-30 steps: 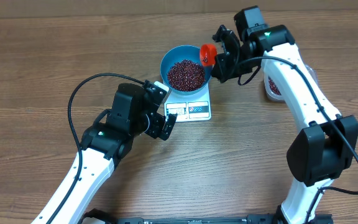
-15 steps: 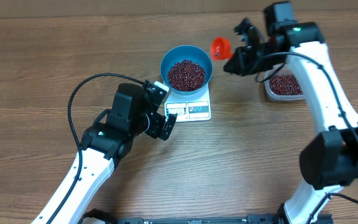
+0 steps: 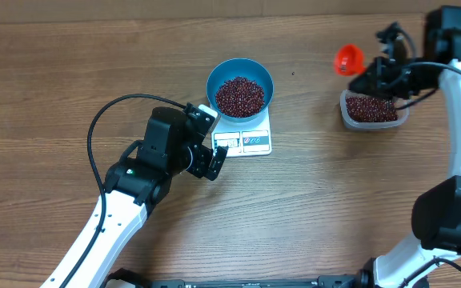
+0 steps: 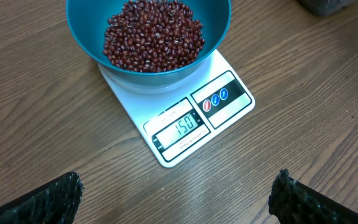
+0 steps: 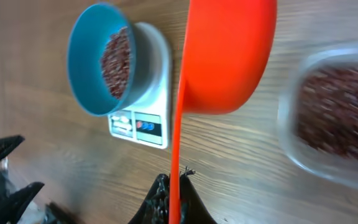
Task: Scoop item into bowl and weigh 150g on scale
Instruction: 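Carry the red scoop from the bowl back to the bean tub, then lower the red scoop into the bean tub with the right gripper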
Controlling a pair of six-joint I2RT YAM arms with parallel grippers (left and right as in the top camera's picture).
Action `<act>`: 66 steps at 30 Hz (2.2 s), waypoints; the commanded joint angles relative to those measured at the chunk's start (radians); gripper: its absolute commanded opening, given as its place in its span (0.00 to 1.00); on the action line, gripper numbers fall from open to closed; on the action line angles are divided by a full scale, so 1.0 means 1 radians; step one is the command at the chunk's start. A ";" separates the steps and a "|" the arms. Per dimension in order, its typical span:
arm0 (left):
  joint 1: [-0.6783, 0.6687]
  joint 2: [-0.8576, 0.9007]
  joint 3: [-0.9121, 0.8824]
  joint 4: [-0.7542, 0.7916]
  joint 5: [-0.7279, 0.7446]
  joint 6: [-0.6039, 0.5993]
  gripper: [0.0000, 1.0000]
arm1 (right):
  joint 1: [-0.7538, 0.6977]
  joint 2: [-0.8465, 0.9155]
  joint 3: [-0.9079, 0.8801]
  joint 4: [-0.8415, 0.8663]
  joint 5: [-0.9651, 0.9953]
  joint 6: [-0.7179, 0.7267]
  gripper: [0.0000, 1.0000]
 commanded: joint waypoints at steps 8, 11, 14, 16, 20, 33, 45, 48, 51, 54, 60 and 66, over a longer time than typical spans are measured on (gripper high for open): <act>0.006 0.002 0.015 0.003 0.012 0.007 1.00 | -0.036 -0.030 0.022 -0.035 0.433 0.209 0.04; 0.006 0.002 0.015 0.003 0.012 0.007 1.00 | 0.005 -0.024 0.022 -0.046 0.604 0.282 0.04; 0.006 0.002 0.015 0.003 0.012 0.007 1.00 | 0.060 -0.024 0.016 -0.059 0.760 0.355 0.04; 0.006 0.002 0.015 0.003 0.012 0.007 1.00 | 0.096 -0.024 0.016 -0.073 0.839 0.394 0.04; 0.006 0.002 0.015 0.003 0.012 0.007 0.99 | 0.151 -0.024 0.016 -0.105 0.948 0.440 0.04; 0.006 0.002 0.015 0.003 0.012 0.007 0.99 | 0.195 -0.024 0.016 -0.117 1.019 0.440 0.04; 0.006 0.002 0.015 0.003 0.012 0.007 1.00 | 0.194 -0.071 0.018 -0.008 0.700 0.365 0.04; 0.006 0.002 0.015 0.003 0.012 0.007 1.00 | 0.192 -0.106 0.018 0.016 0.578 0.336 0.04; 0.006 0.002 0.015 0.003 0.012 0.007 1.00 | 0.186 -0.143 0.018 0.027 0.481 0.321 0.04; 0.006 0.002 0.015 0.003 0.012 0.007 1.00 | 0.163 -0.186 0.018 0.027 0.389 0.322 0.04; 0.006 0.002 0.015 0.003 0.012 0.007 1.00 | 0.085 -0.282 0.018 0.011 0.239 0.322 0.04; 0.006 0.002 0.015 0.003 0.012 0.007 1.00 | -0.026 -0.328 -0.021 0.022 0.101 0.357 0.04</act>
